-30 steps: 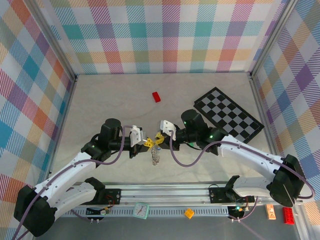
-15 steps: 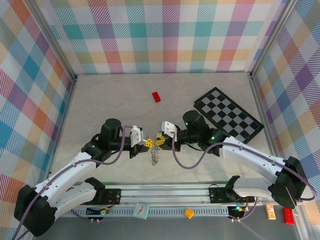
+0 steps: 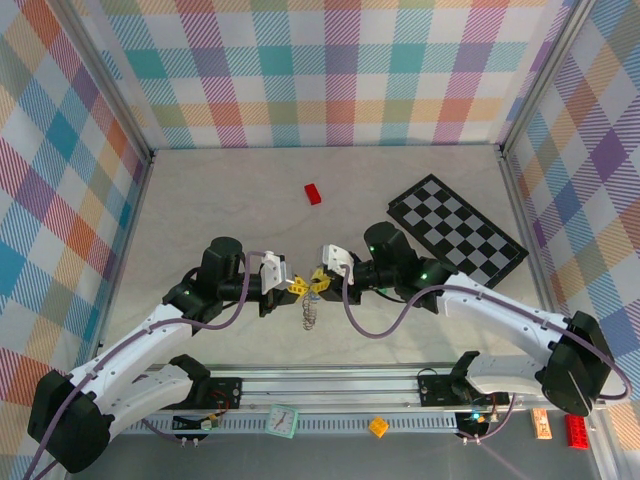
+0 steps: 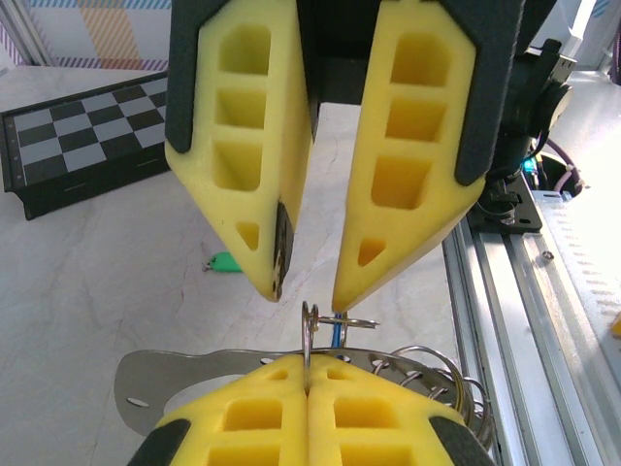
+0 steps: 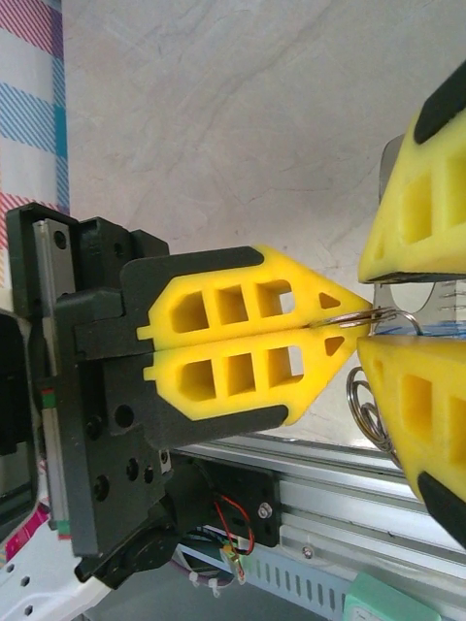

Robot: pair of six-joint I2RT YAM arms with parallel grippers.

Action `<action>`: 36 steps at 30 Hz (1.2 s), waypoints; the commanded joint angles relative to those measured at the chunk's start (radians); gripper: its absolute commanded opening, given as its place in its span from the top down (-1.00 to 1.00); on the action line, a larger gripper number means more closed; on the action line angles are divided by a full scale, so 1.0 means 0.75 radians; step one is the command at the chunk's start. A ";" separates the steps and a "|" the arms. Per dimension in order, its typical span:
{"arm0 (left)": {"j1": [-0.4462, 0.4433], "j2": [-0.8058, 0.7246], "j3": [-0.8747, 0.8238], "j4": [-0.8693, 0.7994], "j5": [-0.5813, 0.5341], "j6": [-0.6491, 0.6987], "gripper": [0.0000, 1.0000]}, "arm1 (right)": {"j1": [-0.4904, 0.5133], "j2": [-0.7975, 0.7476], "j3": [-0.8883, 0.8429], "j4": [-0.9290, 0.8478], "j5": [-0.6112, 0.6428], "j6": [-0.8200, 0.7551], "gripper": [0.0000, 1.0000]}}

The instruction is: Put the keys on the keyring

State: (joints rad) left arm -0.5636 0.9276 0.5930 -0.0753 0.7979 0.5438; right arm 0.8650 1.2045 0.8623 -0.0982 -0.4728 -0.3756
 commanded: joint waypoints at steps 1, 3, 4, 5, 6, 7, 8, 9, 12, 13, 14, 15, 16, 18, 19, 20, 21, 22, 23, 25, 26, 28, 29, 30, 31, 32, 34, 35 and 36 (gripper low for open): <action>-0.020 -0.007 0.011 0.043 0.066 0.026 1.00 | 0.003 0.025 0.024 -0.013 -0.022 -0.018 0.61; -0.020 -0.008 0.011 0.043 0.068 0.028 1.00 | 0.002 0.035 0.029 -0.015 -0.026 -0.023 0.64; -0.020 -0.008 0.011 0.041 0.067 0.026 1.00 | 0.002 0.039 0.031 -0.014 -0.026 -0.023 0.66; -0.020 -0.006 0.011 0.042 0.068 0.029 1.00 | 0.002 0.045 0.034 -0.015 -0.028 -0.025 0.68; -0.020 -0.005 0.011 0.045 0.069 0.029 1.00 | 0.002 0.050 0.037 -0.014 -0.033 -0.025 0.69; -0.020 -0.005 0.011 0.044 0.071 0.029 1.00 | 0.003 0.056 0.038 -0.014 -0.039 -0.024 0.70; -0.020 -0.005 0.011 0.045 0.071 0.029 1.00 | 0.003 0.062 0.042 -0.016 -0.051 -0.023 0.71; -0.020 -0.005 0.012 0.047 0.072 0.029 1.00 | 0.003 0.070 0.046 -0.020 -0.061 -0.023 0.71; -0.020 -0.005 0.013 0.055 0.077 0.026 1.00 | 0.002 0.100 0.057 -0.036 -0.096 -0.033 0.72; -0.020 -0.005 0.011 0.058 0.080 0.026 1.00 | 0.002 0.109 0.059 -0.037 -0.101 -0.035 0.74; -0.020 -0.004 0.011 0.060 0.082 0.025 1.00 | 0.002 0.116 0.061 -0.034 -0.108 -0.037 0.78; -0.020 -0.005 0.011 0.063 0.082 0.022 1.00 | 0.003 0.122 0.060 -0.032 -0.113 -0.041 0.82; -0.020 -0.005 0.011 0.063 0.082 0.021 1.00 | 0.002 0.124 0.064 -0.031 -0.116 -0.042 0.87; -0.020 -0.004 0.011 0.060 0.065 0.020 1.00 | 0.003 0.121 0.073 -0.048 -0.121 -0.063 1.00; -0.020 -0.005 0.013 0.055 0.051 0.019 1.00 | 0.002 0.117 0.078 -0.061 -0.118 -0.075 1.00; -0.020 -0.006 0.015 0.046 0.034 0.019 0.91 | 0.002 0.113 0.088 -0.086 -0.111 -0.095 1.00; -0.020 -0.007 0.020 0.033 0.012 0.019 0.76 | 0.002 0.110 0.100 -0.115 -0.101 -0.117 1.00; -0.020 -0.008 0.025 0.020 -0.010 0.019 0.65 | 0.002 0.110 0.117 -0.148 -0.091 -0.142 1.00; -0.020 -0.008 0.035 -0.003 -0.037 0.021 0.59 | 0.002 0.111 0.135 -0.192 -0.074 -0.173 1.00; -0.021 -0.007 0.060 -0.059 -0.083 0.044 0.53 | 0.002 0.121 0.177 -0.280 -0.041 -0.229 1.00; -0.021 -0.006 0.071 -0.084 -0.105 0.054 0.53 | 0.002 0.131 0.199 -0.322 -0.025 -0.256 1.00; -0.021 0.005 0.090 -0.124 -0.123 0.066 0.53 | 0.002 0.151 0.244 -0.393 -0.010 -0.294 1.00; -0.021 0.016 0.096 -0.134 -0.120 0.067 0.53 | 0.004 0.160 0.263 -0.416 -0.006 -0.306 1.00; -0.022 0.022 0.097 -0.135 -0.113 0.065 0.53 | 0.005 0.169 0.282 -0.436 -0.007 -0.316 1.00; -0.022 0.029 0.097 -0.131 -0.107 0.066 0.54 | 0.004 0.176 0.298 -0.453 -0.010 -0.324 1.00; -0.022 0.035 0.096 -0.127 -0.102 0.064 0.56 | 0.007 0.186 0.319 -0.474 -0.009 -0.336 1.00; -0.022 0.046 0.100 -0.127 -0.094 0.063 0.58 | 0.012 0.207 0.357 -0.524 0.006 -0.365 1.00; -0.022 0.050 0.103 -0.125 -0.093 0.063 0.61 | 0.016 0.219 0.375 -0.550 0.012 -0.380 1.00; -0.021 0.055 0.103 -0.121 -0.090 0.063 0.63 | 0.020 0.229 0.391 -0.570 0.016 -0.389 1.00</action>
State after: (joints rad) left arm -0.5674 0.9604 0.6388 -0.1581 0.7155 0.5720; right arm 0.8677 1.3632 1.1030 -0.4469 -0.4553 -0.6003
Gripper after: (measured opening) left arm 0.194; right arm 0.046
